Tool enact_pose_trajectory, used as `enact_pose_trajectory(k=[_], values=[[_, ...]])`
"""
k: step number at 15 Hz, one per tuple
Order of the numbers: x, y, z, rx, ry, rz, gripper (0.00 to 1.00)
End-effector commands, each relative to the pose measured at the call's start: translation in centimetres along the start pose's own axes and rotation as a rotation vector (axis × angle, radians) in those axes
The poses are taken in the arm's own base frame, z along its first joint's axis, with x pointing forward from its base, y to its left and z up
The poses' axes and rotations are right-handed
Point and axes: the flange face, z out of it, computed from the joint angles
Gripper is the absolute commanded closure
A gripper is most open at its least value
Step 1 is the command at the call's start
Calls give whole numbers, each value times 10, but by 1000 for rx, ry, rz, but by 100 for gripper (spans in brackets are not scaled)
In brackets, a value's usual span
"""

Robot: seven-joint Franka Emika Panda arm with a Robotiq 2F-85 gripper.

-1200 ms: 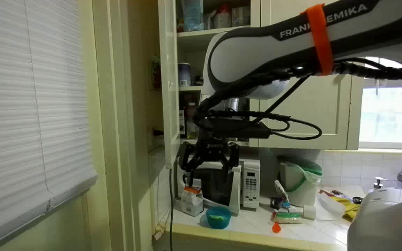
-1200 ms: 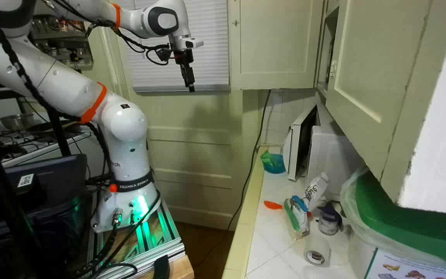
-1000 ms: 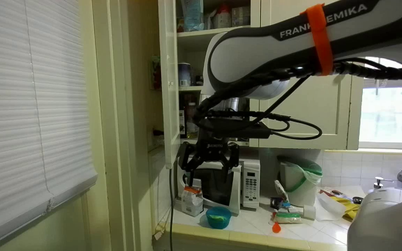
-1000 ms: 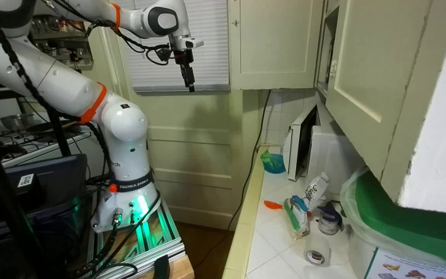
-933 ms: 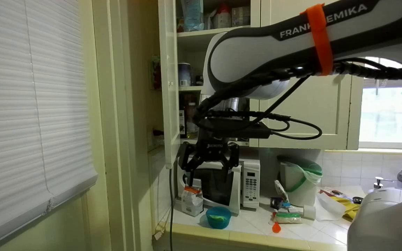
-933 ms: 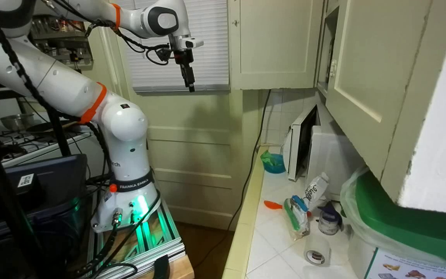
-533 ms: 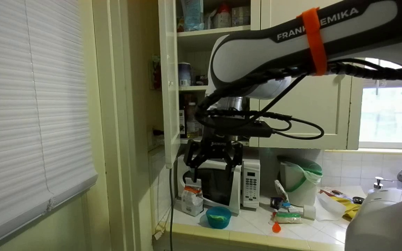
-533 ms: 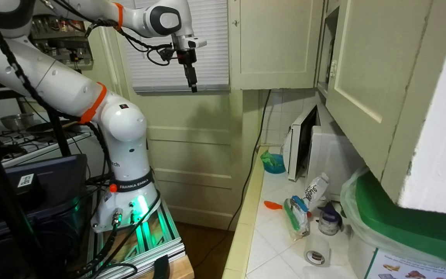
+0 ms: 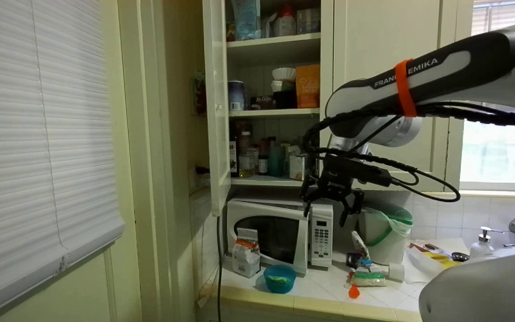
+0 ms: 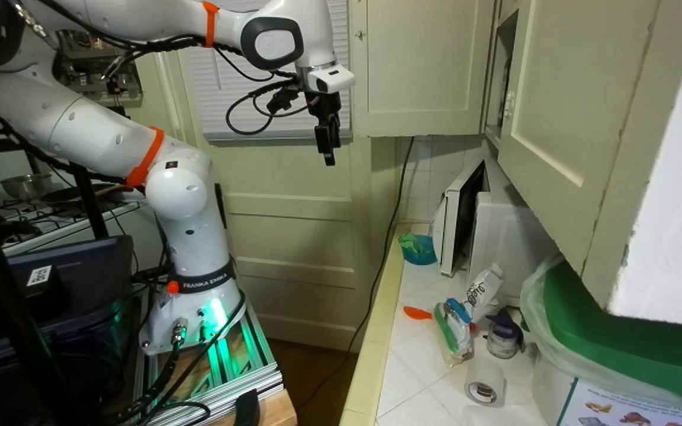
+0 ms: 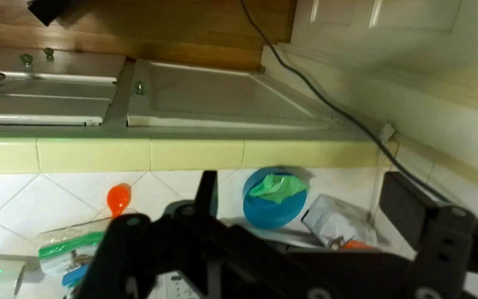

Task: Put the bag inside the shelf

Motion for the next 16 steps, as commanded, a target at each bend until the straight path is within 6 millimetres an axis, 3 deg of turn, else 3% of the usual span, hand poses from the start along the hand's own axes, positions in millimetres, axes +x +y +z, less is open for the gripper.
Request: enact_pose_trajectory(k=[1,5,6,13,16], values=[[43,45,-9,3,163,121,0],[78,80,-6,-15,293,216,0],[65,69,-16,-6,278,186,0],[68,69,-15,-8,283,186,0],[88,73,7,-91,296,201,0]])
